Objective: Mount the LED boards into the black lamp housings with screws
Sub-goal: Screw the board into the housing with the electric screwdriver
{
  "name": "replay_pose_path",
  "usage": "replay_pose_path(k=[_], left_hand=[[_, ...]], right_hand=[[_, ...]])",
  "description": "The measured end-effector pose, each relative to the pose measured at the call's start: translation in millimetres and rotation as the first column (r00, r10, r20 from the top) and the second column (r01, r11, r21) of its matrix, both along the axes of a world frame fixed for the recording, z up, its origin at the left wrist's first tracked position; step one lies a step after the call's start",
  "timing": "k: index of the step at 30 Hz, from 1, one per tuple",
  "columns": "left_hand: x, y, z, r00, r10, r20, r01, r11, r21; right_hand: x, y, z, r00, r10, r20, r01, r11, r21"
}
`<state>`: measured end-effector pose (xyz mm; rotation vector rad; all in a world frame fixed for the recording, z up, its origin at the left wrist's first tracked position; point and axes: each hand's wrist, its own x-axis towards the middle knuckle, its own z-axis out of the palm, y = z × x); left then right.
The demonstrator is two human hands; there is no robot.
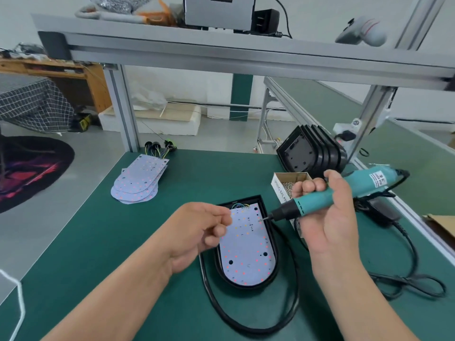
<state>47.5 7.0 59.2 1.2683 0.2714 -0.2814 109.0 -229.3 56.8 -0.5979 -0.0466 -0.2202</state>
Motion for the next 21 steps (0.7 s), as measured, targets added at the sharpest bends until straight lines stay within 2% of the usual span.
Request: replay_pose_path(k=[3,8,13,21], left_hand=[[-6,-11,-3,0.998,-0.066,0.000,0.065,0.996,-0.066],[-13,-25,-12,0.990,-0.120,0.075,0.118,0.993,0.031],[-14,-25,-14,0.982,-0.149,0.116,0.164,0.978,-0.132],[-12,-21,-17,0.984,-0.150,0.091,0.169,0.950,-0.262]], right_hand=[[-2,2,2,1.000,0.006,0.000,-0.006,1.000,0.013],[-9,3,9,0.999,0.019,0.027,-0.020,0.998,0.053],[-17,8,14,0.994,0.061,0.090,-0.065,0.997,0.049],[-24,13,20,0.989,0.081,0.123,-0.083,0.996,0.010]])
